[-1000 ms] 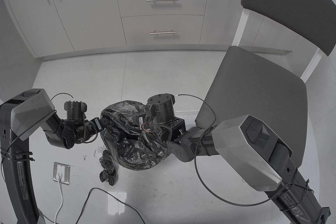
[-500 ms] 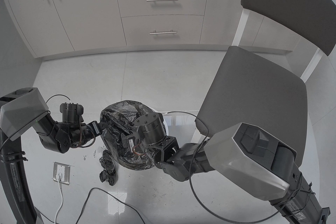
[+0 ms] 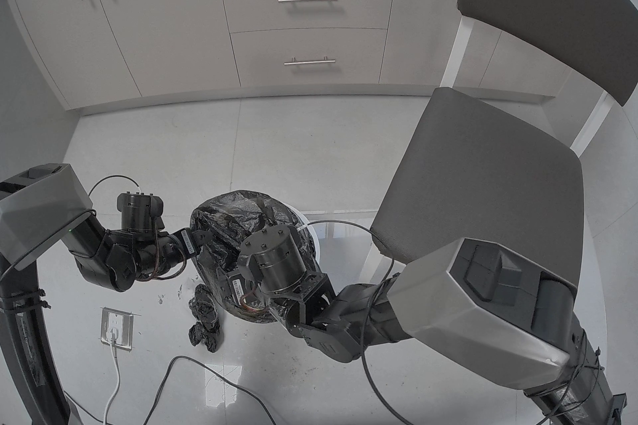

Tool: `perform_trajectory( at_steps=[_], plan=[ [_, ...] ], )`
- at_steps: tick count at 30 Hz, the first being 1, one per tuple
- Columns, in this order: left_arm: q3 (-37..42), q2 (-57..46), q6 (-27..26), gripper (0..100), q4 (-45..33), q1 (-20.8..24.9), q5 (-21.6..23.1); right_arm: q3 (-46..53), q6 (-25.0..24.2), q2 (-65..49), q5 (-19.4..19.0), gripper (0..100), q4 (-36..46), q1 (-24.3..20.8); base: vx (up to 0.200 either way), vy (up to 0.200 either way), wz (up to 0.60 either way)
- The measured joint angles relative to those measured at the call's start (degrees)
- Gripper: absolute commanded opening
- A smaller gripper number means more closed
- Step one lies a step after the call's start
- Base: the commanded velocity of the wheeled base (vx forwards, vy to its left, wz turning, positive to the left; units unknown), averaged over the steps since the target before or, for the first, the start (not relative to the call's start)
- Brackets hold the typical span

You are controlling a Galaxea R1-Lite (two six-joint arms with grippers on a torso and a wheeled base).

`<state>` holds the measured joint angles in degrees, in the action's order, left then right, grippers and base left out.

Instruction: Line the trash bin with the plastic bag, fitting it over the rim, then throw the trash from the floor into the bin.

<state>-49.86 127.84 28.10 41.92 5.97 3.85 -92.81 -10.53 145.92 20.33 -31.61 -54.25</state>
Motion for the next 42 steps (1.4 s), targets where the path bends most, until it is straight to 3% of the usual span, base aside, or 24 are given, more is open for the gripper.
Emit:
perform_trajectory(
  at_steps=[6, 17, 30, 42],
  plan=[
    [-0.2, -0.3, -1.3, 100, -0.3, 1.5, 0.0, 7.8, -1.0, -4.3, -0.1, 100, -4.7, 0.6, 0.000, 0.000, 0.00],
    [-4.9, 5.0, -2.7, 100, -1.0, 2.6, -0.3, 26.5, -2.3, -10.9, -0.6, 100, -22.6, 3.0, 0.000, 0.000, 0.00],
    [-16.0, 12.3, -2.8, 100, -11.4, 5.0, -1.5, 30.6, -3.4, -13.3, -0.6, 100, -24.5, 4.3, 0.000, 0.000, 0.00],
    [-17.6, 12.5, -3.1, 100, -18.2, 7.9, -1.7, 31.1, -4.1, -13.6, -0.6, 100, -24.6, 4.2, 0.000, 0.000, 0.00]
  ],
)
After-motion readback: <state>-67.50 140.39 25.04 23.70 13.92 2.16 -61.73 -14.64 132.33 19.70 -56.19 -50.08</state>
